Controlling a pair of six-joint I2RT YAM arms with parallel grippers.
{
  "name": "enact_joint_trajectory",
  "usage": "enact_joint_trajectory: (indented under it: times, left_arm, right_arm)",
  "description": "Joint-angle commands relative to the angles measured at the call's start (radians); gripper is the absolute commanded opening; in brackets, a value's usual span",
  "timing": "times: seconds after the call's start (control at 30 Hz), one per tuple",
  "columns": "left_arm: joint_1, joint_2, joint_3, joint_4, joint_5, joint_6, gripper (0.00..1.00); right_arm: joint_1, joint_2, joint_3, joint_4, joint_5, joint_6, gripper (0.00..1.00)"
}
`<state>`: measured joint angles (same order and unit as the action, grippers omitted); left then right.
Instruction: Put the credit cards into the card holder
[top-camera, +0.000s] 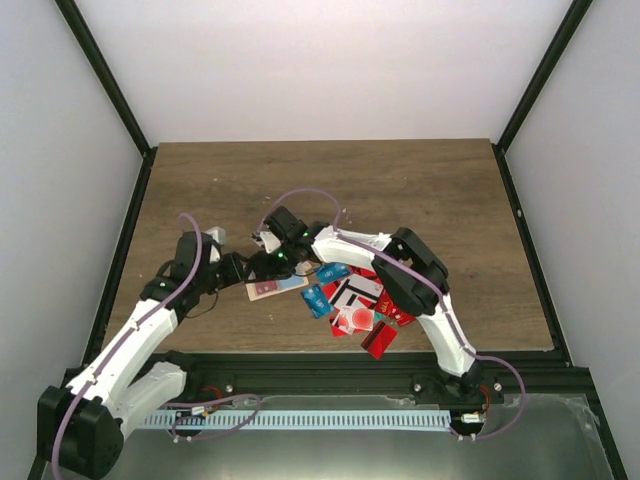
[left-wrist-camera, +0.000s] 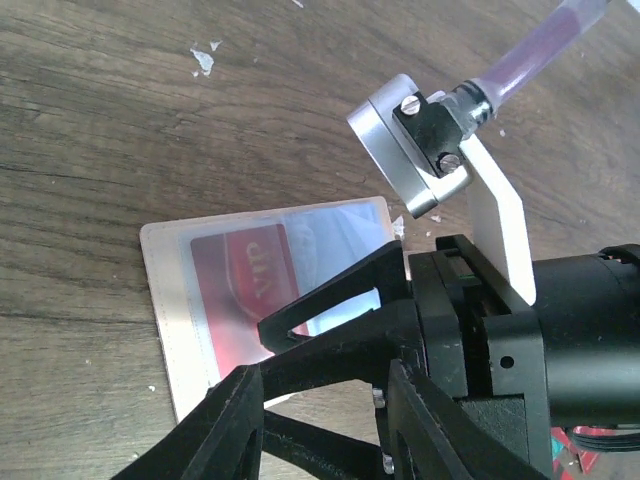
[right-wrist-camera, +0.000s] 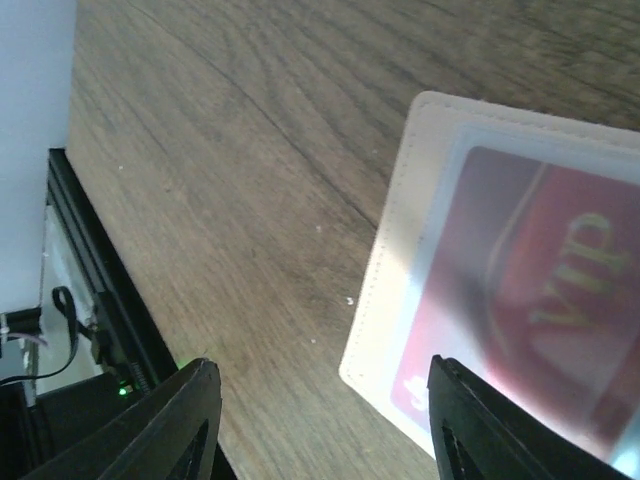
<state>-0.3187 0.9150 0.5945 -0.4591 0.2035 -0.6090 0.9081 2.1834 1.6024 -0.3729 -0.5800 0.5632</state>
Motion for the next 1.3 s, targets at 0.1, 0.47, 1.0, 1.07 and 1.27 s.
enact_joint_trajectory:
  times: [0.1,0.47,1.0,1.07,1.27]
  left_arm:
    - [-0.002,-0.053,-0.026,0.009,0.001,-0.035,0.37]
    - [-0.069,0.010,-0.030,0.078,0.165,0.040,0.36]
    - [-0.454,0.304,-0.006,0.396,0.151,-0.020,0.35]
    - [-0.483,0.345,0.006,0.427,0.151,-0.031,0.34]
    - [-0.600,0.498,0.103,0.446,0.155,-0.004,0.33]
  right_arm:
    - [0.015,-0.030,0.025,0.037,-0.035,0.000,0.59]
    - [0.011,-0.424,-0.352,-0.127,0.403,-0.017,0.59]
    - [-0.020,-1.082,-0.919,-0.370,0.453,0.498,0.64]
    - [-0.016,-1.153,-0.958,-0.395,0.431,0.552,0.65]
    - [-0.012,-1.289,-1.034,-0.469,0.407,0.642,0.70]
